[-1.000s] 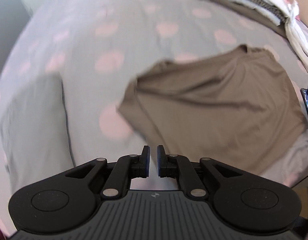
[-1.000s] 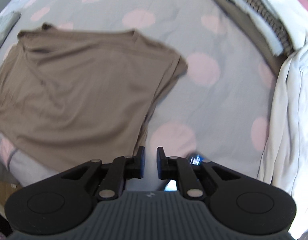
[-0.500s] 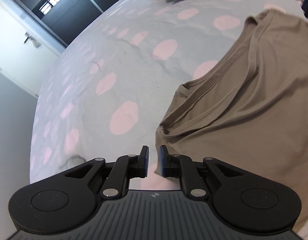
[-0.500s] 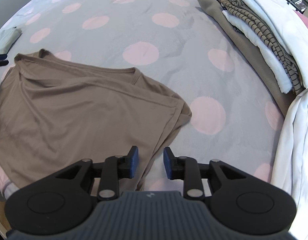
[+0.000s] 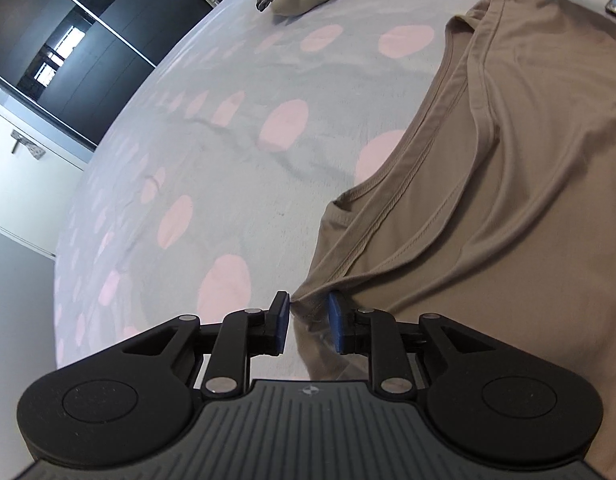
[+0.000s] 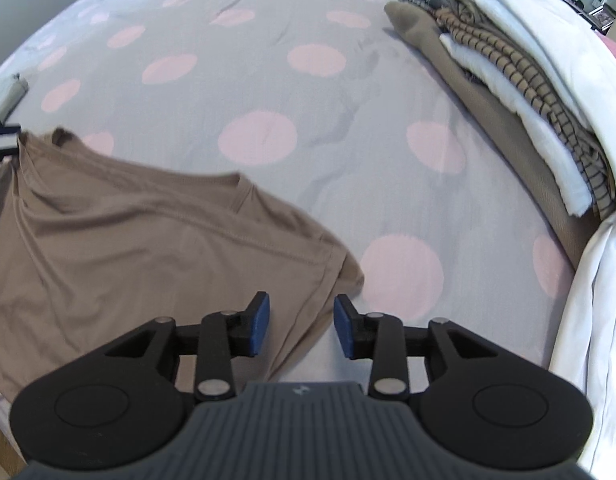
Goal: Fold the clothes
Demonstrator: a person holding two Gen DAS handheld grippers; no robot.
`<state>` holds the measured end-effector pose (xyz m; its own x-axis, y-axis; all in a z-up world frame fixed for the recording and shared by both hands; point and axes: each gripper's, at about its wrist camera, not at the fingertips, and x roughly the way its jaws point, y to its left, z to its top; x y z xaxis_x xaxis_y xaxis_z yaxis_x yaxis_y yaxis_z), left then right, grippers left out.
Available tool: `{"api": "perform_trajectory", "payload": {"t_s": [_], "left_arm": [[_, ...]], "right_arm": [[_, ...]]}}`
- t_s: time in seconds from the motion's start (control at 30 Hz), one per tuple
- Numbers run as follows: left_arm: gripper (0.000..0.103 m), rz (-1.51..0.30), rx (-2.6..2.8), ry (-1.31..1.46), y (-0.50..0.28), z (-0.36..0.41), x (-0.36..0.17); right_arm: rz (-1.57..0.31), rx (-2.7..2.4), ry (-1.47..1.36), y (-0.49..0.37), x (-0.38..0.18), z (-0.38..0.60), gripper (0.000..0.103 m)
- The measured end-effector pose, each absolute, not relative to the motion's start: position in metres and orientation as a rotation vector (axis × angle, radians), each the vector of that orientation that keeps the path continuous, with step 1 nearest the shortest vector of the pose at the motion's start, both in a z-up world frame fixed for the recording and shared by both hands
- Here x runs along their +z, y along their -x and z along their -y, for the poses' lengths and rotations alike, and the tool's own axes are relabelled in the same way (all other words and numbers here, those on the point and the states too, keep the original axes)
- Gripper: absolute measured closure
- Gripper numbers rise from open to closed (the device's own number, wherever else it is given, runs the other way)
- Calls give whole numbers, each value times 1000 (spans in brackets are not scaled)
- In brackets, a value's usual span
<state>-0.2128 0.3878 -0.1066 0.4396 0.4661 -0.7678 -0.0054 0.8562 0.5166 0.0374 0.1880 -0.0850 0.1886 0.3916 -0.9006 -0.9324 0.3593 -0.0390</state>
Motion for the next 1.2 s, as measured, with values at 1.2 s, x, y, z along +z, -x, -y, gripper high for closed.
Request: {"api": "perform_trajectory", "payload": {"t_s": [1.2], "left_arm": [[103,-1017,556,207,222,-464,-67]], "right_arm": [[-955,829,594,-68,-92,-207,103]]}}
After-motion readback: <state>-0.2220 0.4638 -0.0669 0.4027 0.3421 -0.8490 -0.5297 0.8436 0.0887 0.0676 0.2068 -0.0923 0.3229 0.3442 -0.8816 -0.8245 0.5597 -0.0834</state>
